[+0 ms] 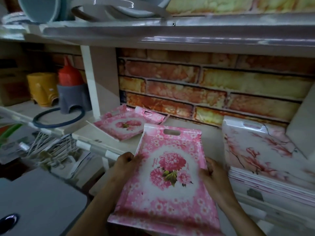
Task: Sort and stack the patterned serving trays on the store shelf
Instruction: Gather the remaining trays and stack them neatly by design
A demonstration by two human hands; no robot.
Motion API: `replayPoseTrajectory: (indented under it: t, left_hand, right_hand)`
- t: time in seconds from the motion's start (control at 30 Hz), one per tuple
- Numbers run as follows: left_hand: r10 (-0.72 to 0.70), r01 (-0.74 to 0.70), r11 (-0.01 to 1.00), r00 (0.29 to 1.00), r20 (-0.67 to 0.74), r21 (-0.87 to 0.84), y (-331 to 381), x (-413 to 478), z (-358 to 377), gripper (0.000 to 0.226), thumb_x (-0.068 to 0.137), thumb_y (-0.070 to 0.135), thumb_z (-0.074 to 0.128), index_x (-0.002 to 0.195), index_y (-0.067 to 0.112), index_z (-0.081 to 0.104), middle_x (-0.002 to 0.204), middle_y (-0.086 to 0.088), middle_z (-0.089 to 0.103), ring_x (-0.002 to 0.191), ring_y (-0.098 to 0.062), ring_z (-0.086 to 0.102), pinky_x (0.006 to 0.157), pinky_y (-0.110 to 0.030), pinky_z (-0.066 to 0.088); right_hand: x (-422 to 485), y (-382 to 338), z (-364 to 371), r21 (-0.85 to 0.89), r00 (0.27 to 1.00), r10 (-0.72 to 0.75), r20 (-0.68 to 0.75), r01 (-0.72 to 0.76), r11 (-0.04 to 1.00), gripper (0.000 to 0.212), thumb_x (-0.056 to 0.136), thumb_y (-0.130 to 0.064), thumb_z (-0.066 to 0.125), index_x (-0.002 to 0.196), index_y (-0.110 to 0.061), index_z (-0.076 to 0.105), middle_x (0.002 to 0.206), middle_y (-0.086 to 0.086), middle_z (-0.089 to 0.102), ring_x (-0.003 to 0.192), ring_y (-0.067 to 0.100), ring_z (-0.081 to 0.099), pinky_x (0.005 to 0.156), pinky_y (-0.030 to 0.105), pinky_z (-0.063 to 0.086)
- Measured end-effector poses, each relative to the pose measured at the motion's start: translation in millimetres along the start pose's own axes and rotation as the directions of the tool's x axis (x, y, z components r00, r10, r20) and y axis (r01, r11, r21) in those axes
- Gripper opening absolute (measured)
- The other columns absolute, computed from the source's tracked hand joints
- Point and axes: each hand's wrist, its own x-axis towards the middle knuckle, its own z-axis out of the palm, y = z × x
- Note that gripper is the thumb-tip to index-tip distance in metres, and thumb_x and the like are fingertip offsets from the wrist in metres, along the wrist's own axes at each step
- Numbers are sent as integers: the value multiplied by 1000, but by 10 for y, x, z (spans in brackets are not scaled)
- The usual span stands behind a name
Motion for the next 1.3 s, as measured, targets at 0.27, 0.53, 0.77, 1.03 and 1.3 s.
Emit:
replayPoseTrajectory:
  t: [0.27, 0.53, 0.77, 1.03, 1.3]
  left_hand:
    - [47, -47, 999, 990, 130, 0, -83, 406, 197, 34, 91, 25, 62, 62, 13, 48, 53, 3, 44, 51, -16, 41, 54, -27, 32]
    - [67, -85, 990, 986, 153, 112, -166, 619, 480, 44, 87, 18, 64, 49, 14, 44, 41, 6, 39, 47, -14, 40, 52, -30, 29]
    - [96, -115, 974, 990, 103, 197, -134, 720, 569, 42, 88, 21, 64, 49, 15, 50, 48, 0, 49, 51, -19, 48, 54, -30, 32]
    - [213, -227, 884, 974, 80, 409, 97, 818, 750, 19, 91, 21, 57, 101, 14, 72, 97, -11, 73, 92, -31, 67, 77, -31, 50]
    - [269, -261, 860, 962, 45, 439, 85, 952, 859, 25, 92, 20, 58, 112, 15, 71, 109, -14, 70, 96, -31, 66, 84, -31, 50]
  right_hand:
    - [18, 10, 82, -168, 990, 77, -118, -96, 981, 33, 95, -10, 49, 122, -29, 55, 105, -12, 61, 78, -12, 53, 55, 4, 38]
    - [80, 3, 79, -282, 982, 131, -133, -164, 945, 46, 91, -1, 49, 133, -20, 54, 125, -3, 59, 104, 15, 61, 83, 5, 42]
    - [232, 129, 99, -347, 982, 168, -92, -189, 918, 50, 87, -5, 49, 132, -25, 55, 132, 3, 57, 113, 18, 60, 89, 22, 52]
    - [416, 259, 147, -500, 980, 174, -93, -197, 843, 51, 92, -7, 43, 141, -21, 45, 138, 8, 39, 131, 25, 39, 113, 31, 31]
    - [603, 364, 191, -540, 988, 127, -89, -155, 827, 52, 89, -4, 42, 139, -18, 45, 136, 9, 35, 132, 26, 26, 116, 34, 27]
